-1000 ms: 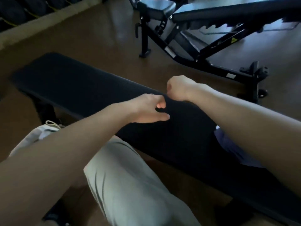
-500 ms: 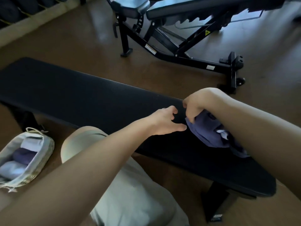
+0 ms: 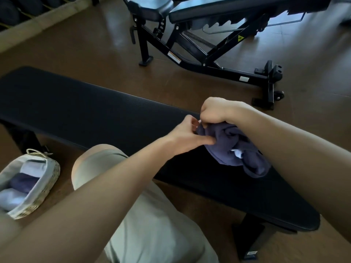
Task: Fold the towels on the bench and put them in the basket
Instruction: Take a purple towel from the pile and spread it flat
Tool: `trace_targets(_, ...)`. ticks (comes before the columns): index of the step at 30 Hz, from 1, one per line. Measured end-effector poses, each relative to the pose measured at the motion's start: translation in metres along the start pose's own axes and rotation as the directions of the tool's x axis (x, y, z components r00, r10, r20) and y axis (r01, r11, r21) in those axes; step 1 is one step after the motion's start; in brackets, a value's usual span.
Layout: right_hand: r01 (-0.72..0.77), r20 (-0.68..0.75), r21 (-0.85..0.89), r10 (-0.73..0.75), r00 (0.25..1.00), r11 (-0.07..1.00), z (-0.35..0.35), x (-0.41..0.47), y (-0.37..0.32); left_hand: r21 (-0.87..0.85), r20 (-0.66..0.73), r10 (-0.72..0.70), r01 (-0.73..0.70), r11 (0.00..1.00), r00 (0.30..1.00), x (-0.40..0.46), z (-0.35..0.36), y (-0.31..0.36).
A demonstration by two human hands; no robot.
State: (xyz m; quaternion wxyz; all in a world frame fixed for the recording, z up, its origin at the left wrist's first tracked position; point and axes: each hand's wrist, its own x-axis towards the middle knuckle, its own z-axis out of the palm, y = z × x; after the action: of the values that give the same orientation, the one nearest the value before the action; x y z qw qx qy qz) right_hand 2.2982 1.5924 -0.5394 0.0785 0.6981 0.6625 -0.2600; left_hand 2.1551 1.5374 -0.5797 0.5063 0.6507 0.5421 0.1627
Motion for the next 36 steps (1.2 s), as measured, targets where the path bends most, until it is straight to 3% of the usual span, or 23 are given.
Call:
trace_targets(8, 0.163, -0.19, 0.394, -0.093, 0.977, 0.904, -0.012, 0.009, -0.036, 0.008, -0.063, 0.055, -0.054, 0.998, 0.996, -0.003, -0.074, 0.001)
trace_targets(11, 0.257, -0.218, 0.477, -0.17, 0.961, 0.84, -0.011, 0.008, -0.055, 0.128, -0.148, 0.108, -0.089, 0.988, 0.983, -0.004, -0.102, -0.008)
trace_targets(14, 0.312, -0.201, 0.486, -0.243, 0.949, 0.816, -0.009, 0.01, -0.07, 0.378, -0.234, 0.199, -0.099, 0.92, 0.952, -0.006, -0.119, -0.018)
trace_targets(17, 0.313, -0.1, 0.403, -0.298, 0.949, 0.86, -0.009, 0.011, -0.078, 0.447, -0.273, 0.246, -0.104, 0.889, 0.93, -0.007, -0.127, -0.025)
trace_targets(23, 0.118, 0.1, 0.395, -0.17, 0.98, 0.911, -0.016, 0.016, -0.083, 0.379, -0.338, 0.331, -0.195, 0.905, 0.881, -0.008, -0.135, -0.032)
trace_targets(29, 0.12, 0.185, 0.609, -0.288, 0.939, 0.784, -0.02, 0.016, -0.094, 0.317, -0.542, 0.372, -0.226, 0.921, 0.753, -0.006, -0.138, -0.034)
trace_targets(34, 0.045, 0.16, 0.758, -0.252, 0.954, 0.65, -0.013, 0.023, -0.099, 0.062, -0.642, 0.262, -0.292, 0.954, 0.721, -0.014, -0.147, -0.032)
trace_targets(36, 0.081, 0.079, 0.649, -0.173, 0.982, 0.757, -0.008, 0.027, -0.097, -0.061, -0.7, 0.173, -0.3, 0.952, 0.693, -0.019, -0.153, -0.03)
